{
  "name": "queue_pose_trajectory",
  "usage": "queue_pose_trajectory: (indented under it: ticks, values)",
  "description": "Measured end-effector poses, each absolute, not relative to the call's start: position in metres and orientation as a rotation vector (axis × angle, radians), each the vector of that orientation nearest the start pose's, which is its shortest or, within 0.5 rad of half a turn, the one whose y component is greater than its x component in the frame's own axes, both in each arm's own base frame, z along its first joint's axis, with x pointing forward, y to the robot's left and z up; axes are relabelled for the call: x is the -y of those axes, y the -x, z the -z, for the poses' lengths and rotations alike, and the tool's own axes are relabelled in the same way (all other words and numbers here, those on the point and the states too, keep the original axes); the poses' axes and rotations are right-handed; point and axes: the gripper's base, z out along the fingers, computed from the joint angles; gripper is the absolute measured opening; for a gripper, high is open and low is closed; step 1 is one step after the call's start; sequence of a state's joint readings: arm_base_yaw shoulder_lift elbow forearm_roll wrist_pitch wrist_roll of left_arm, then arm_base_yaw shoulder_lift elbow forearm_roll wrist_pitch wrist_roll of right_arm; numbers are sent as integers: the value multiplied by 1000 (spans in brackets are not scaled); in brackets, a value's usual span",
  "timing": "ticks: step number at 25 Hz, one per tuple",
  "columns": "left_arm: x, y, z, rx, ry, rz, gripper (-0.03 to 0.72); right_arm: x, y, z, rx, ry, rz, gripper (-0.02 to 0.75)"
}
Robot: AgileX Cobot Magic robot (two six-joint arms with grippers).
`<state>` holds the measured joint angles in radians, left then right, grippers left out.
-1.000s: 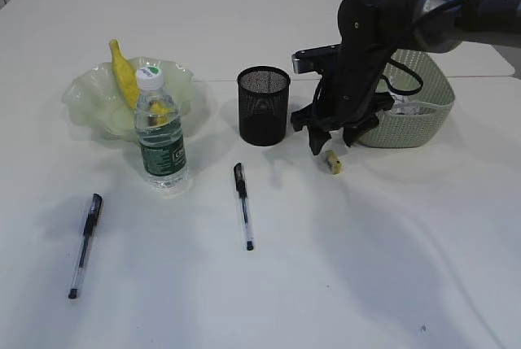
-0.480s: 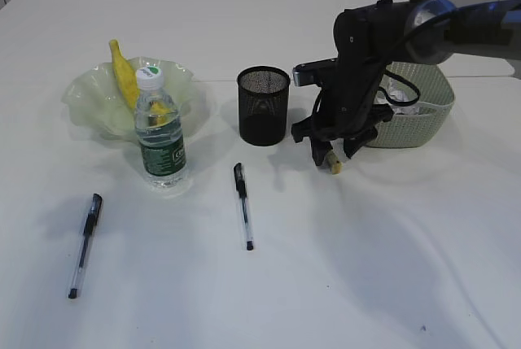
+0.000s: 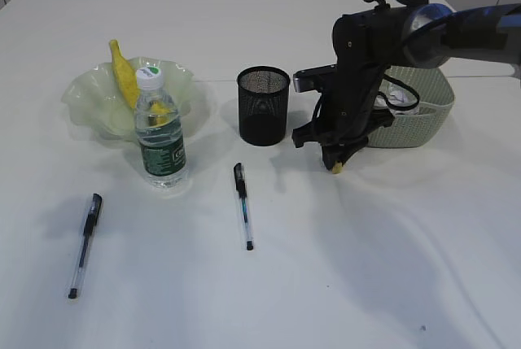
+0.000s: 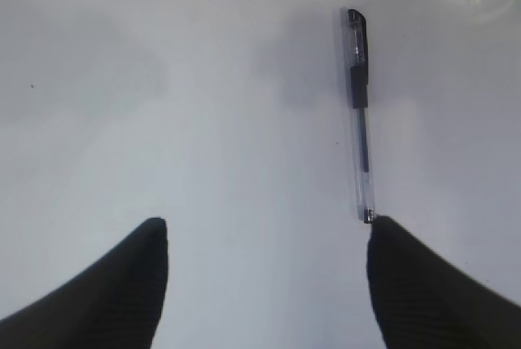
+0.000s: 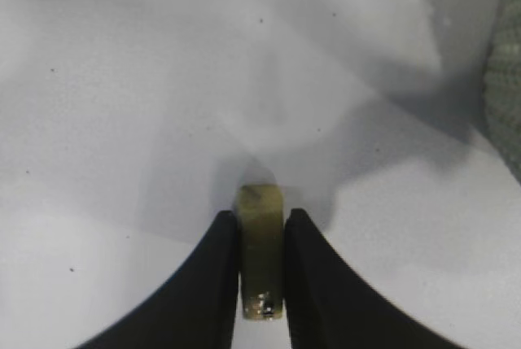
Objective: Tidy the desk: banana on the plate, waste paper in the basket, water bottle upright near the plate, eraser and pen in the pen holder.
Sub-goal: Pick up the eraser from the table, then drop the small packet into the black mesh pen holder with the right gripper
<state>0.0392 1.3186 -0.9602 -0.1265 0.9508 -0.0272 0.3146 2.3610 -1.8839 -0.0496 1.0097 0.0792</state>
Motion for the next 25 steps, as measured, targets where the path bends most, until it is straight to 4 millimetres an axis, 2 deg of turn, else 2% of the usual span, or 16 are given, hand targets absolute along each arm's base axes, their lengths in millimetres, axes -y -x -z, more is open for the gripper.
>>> queue_pose_trajectory:
  ticks: [4, 11, 19, 25]
  values:
    - [0, -246, -275, -2783, 170, 159, 538, -147, -463, -133, -2934, 380, 13, 113]
    - [0, -246, -275, -2783, 170, 159, 538, -151, -475, -165, -2870, 364, -15, 93]
    - [-1, -246, -275, -2784, 164, 146, 538, -168, -490, -209, -2713, 288, -243, 92]
    - [-2, -246, -275, -2777, 159, 135, 538, -174, -498, -217, -2607, 255, -337, 92]
